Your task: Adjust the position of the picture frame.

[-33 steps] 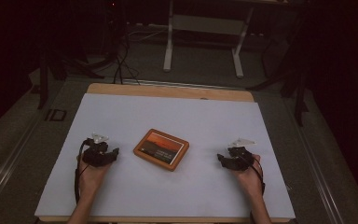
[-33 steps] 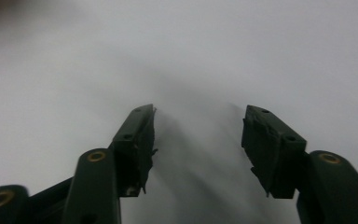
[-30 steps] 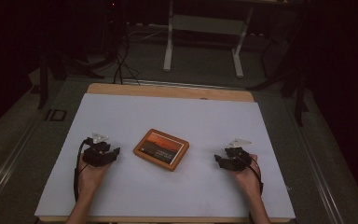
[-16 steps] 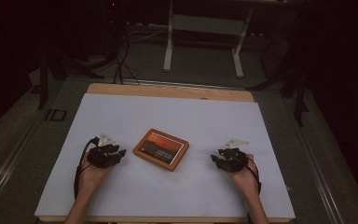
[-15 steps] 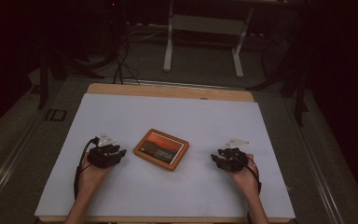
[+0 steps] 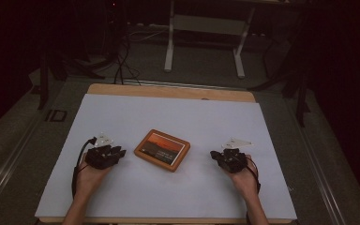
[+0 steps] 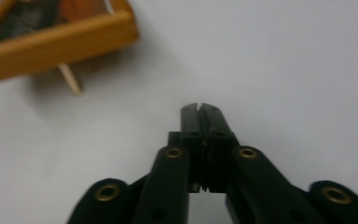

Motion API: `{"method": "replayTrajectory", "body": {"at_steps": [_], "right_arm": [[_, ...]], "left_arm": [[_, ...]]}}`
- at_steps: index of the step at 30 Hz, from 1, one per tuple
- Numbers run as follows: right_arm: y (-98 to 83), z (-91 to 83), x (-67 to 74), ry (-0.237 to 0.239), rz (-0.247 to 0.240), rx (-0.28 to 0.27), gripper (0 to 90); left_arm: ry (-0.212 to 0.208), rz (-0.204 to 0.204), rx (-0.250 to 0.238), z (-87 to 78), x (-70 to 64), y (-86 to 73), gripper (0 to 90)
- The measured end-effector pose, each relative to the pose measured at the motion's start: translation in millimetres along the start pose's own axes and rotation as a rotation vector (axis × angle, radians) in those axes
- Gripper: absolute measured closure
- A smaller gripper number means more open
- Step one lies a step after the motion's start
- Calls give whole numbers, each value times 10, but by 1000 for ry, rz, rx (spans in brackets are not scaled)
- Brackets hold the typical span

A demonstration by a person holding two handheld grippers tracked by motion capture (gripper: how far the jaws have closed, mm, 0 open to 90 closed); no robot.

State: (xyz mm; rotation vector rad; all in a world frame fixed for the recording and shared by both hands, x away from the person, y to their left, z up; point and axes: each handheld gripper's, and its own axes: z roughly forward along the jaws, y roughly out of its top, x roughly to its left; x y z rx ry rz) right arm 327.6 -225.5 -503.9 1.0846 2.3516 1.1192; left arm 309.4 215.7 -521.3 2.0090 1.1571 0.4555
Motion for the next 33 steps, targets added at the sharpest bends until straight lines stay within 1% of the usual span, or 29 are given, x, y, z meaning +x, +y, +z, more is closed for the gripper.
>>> {"method": "replayTrajectory", "body": {"at_steps": [2,5,9,10,12,14,17,18,19,23,26,33], "right_arm": [[34,-17,51,22,-9,-14,899],[86,-30,137,41,-32,-25,899],[147,-23,231,69,-51,-37,898],[147,-23,231,69,-51,-37,898],[177,-18,271,84,-55,-43,898],[197,-20,293,98,-52,-48,898],[215,-19,311,114,-47,-55,898],[248,-15,340,137,-44,-60,899],[260,-12,350,143,-45,-62,898],[322,7,403,170,-61,-68,899],[358,40,454,195,-69,-69,899],[403,116,590,237,-93,-56,898]], "left_arm": [[-13,-4,-5,-4,6,-3,679],[-28,-9,-6,-6,8,-3,667],[-44,-14,-11,-1,9,-4,653],[-44,-14,-11,-1,9,-4,650],[-49,-14,-4,1,5,-3,646],[-53,-8,-5,0,6,-2,641],[-53,-11,-5,-5,26,5,639],[-56,-13,-7,-9,30,5,640],[-56,-13,-8,-17,38,5,640],[-58,-12,-12,-29,48,3,632],[-57,-12,-3,-23,54,2,629],[-63,-7,2,-15,37,4,625]]}}
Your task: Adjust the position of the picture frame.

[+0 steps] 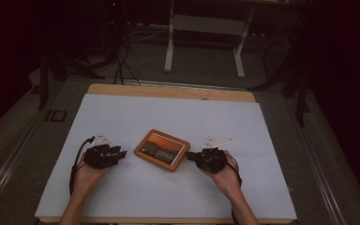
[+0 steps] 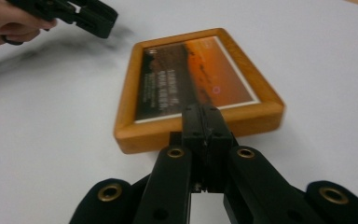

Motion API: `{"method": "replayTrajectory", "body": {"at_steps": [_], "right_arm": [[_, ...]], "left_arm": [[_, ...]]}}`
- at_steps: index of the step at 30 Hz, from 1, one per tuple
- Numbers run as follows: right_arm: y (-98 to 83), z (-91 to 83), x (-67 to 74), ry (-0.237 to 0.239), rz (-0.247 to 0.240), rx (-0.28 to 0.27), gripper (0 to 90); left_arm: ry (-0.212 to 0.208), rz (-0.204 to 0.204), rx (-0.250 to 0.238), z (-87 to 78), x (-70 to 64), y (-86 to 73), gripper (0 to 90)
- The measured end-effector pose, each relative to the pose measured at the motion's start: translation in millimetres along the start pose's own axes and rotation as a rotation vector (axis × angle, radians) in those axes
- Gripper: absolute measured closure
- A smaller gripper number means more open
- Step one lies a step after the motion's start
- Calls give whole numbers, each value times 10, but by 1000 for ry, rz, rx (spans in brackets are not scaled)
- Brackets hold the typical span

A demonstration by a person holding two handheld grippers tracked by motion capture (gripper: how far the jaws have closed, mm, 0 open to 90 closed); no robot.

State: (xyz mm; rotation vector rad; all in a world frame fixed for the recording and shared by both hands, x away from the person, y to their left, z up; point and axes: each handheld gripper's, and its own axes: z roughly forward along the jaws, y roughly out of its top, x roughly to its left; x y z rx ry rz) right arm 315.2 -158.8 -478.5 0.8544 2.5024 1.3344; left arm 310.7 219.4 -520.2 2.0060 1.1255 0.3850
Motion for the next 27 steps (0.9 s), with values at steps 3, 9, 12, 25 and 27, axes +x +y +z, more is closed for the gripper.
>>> {"method": "replayTrajectory", "body": {"at_steps": [3,9,12,25,27], "right_arm": [[13,37,51,15,-8,2,898],[42,121,175,50,-33,7,898],[58,166,243,69,-45,8,898],[20,195,362,75,-75,17,899],[0,171,324,57,-71,21,899]], "left_arm": [[-1,-2,1,3,-3,2,627],[-19,14,0,37,-25,41,694],[-21,26,1,58,-44,72,758],[-27,45,59,376,44,265,898],[-31,49,64,415,46,273,898]]}}
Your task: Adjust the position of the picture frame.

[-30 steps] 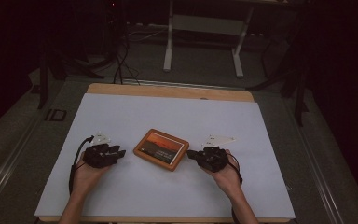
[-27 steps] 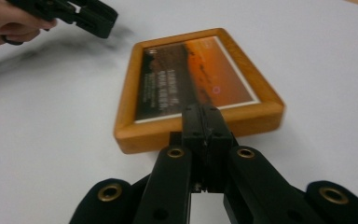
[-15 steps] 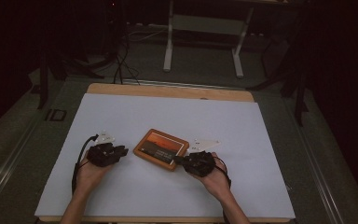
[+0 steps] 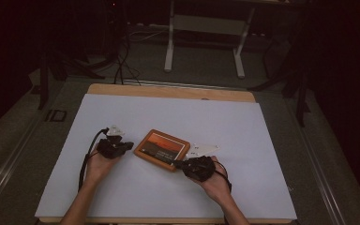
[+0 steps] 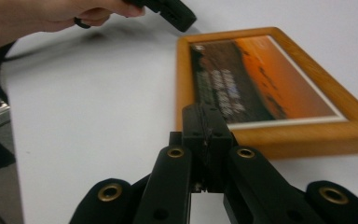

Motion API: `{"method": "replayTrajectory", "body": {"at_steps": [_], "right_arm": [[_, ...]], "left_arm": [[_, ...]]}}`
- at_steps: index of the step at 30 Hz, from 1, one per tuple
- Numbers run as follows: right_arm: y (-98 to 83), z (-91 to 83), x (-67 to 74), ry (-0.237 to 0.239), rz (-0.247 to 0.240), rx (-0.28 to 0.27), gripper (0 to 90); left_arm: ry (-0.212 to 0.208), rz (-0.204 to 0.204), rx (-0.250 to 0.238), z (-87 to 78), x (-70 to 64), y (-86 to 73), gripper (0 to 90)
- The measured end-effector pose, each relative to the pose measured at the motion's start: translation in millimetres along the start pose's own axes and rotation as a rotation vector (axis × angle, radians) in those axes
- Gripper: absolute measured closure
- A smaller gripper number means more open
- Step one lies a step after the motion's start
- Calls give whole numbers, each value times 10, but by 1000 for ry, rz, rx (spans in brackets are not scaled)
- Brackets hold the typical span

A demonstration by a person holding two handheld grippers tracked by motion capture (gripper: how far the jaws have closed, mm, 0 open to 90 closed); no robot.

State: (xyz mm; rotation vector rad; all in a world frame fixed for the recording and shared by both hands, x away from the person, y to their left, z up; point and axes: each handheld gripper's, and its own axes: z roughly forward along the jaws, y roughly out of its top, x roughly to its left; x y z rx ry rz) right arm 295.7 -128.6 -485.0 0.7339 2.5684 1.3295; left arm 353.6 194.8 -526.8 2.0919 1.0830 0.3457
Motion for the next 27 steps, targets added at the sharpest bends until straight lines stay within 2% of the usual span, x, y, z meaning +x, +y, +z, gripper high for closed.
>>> {"method": "replayTrajectory", "body": {"at_steps": [4,6,7,8,9,10,15,18,23,24,25,26,27], "right_arm": [[-36,-33,-59,-28,8,2,899],[-70,-60,-150,-80,16,13,899],[-74,-62,-164,-91,16,16,899],[-84,-57,-195,-133,9,35,899],[-84,-57,-195,-133,9,35,899],[-101,-39,-250,-172,-2,53,899],[-118,3,-362,-196,29,56,899],[-116,45,-437,-210,44,60,899],[-128,32,-514,-209,67,53,900],[-127,25,-554,-214,77,52,900],[-127,25,-554,-214,77,52,900],[-121,24,-597,-212,91,50,900],[-121,24,-597,-212,91,50,900]], "left_arm": [[-4,0,8,48,6,2,898],[-12,9,19,76,-5,-9,899],[-15,19,29,88,-20,-11,898],[-16,27,35,96,-27,-12,898],[-16,27,35,96,-27,-12,898],[-15,30,38,113,-44,-14,899],[-23,23,40,111,-35,-19,900],[-22,41,52,100,-59,-25,900],[-62,49,62,65,-109,-66,900],[-82,48,62,44,-145,-96,900],[-82,48,62,44,-145,-96,900],[-104,47,68,13,-195,-124,900],[-104,47,68,13,-195,-124,900]]}}
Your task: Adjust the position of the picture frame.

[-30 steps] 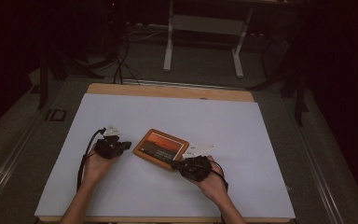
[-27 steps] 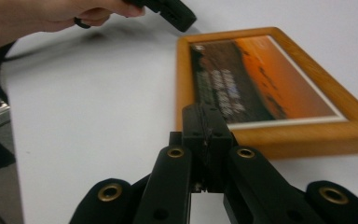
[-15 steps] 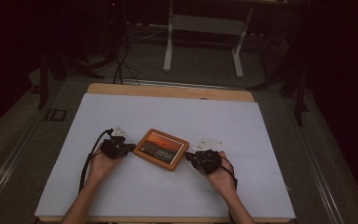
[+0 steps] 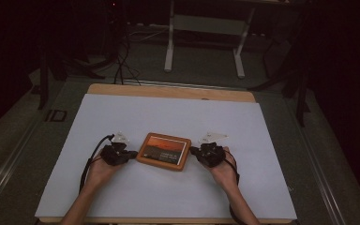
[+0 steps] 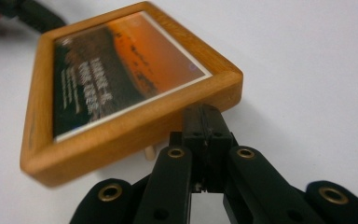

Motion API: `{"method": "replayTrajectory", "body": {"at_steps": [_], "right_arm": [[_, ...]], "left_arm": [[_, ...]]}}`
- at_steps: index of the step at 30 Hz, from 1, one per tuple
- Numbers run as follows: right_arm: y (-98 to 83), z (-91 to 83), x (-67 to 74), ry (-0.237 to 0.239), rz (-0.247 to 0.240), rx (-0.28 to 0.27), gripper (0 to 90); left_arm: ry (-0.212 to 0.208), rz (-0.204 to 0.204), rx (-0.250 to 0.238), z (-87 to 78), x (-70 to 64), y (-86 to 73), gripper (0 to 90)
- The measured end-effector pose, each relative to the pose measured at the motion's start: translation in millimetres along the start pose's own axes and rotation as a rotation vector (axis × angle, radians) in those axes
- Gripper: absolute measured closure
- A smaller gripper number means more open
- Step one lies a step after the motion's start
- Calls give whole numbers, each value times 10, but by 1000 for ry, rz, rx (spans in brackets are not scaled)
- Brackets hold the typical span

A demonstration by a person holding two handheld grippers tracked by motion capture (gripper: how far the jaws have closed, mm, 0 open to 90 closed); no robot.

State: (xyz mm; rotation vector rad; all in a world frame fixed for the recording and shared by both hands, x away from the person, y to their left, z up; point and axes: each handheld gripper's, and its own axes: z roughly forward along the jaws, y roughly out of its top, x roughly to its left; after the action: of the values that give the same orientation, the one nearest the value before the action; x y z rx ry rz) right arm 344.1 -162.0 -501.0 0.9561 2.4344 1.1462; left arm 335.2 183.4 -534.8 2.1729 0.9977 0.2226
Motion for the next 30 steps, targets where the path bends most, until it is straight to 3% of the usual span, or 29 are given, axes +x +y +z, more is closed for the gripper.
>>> {"method": "replayTrajectory", "body": {"at_steps": [1,11,16,22,23,26,30], "right_arm": [[14,13,-44,1,8,1,900],[56,76,-166,0,59,-11,900],[68,70,-163,4,57,-14,900],[57,-72,0,38,13,-32,900],[54,-109,40,47,2,-34,899],[49,-180,122,71,-14,-36,899],[13,-238,240,87,-51,-22,900]], "left_arm": [[-25,-1,-4,-21,-41,-16,900],[-58,16,4,-49,-156,-50,900],[-58,37,-5,-34,-121,-21,900],[-29,37,-51,-14,-20,134,900],[-22,31,-70,-5,47,226,900],[-30,28,-99,27,125,326,900],[-21,30,-108,114,197,447,900]]}}
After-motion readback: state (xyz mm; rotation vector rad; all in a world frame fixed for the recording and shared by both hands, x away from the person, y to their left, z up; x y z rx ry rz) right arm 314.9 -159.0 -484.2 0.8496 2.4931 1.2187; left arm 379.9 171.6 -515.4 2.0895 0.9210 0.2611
